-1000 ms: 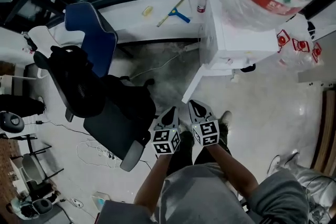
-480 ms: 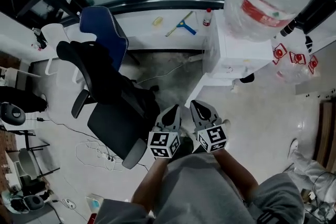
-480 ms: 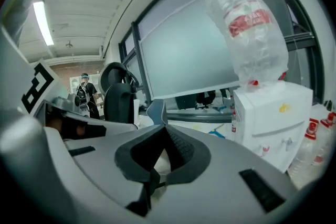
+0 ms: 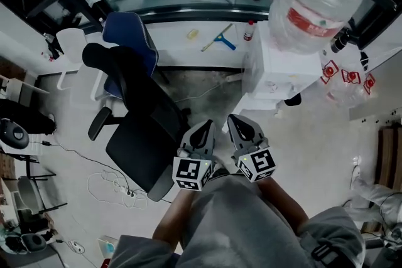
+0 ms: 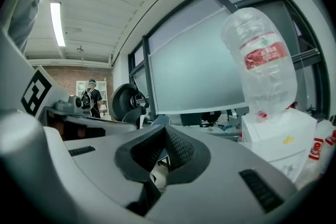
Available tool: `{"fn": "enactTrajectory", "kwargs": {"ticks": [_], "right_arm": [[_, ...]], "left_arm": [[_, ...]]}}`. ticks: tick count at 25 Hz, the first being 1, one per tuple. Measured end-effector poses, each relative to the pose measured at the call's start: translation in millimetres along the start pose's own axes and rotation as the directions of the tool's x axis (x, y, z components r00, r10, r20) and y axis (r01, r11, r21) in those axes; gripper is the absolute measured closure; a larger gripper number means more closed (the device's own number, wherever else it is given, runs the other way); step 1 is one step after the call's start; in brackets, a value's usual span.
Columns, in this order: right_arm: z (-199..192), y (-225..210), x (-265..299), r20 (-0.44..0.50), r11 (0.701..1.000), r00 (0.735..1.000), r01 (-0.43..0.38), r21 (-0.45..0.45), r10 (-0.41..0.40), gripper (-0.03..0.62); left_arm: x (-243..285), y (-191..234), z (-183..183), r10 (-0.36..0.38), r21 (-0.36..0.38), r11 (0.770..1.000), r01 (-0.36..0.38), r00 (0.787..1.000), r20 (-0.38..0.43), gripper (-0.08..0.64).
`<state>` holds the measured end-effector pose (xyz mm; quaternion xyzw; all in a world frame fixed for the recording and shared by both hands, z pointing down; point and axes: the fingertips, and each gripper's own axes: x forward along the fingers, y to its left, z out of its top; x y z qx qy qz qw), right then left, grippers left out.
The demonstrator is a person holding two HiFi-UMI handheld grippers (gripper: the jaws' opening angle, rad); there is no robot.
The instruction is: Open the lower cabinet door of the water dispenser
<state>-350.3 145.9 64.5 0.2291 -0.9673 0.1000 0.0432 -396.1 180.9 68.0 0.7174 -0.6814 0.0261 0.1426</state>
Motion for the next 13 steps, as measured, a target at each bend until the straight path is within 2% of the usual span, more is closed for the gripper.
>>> {"fn": "enactTrajectory", "kwargs": {"ticks": [8,13], "right_arm": [[31,29,5,0.067,0.995,0.995,-0.074,-0.064,0.078,0.584],[49,41,8,0.097,0.989,0.989,-0.104,-0.104,0.114,0.584]], "left_arm": [[-15,9,27,0.024,0.013,1.000,-0.025,0.998,0.066,0.549],[-22,13,46,0.032,0.046,0.998,-0.037,0.993,0.110,0.549]]}}
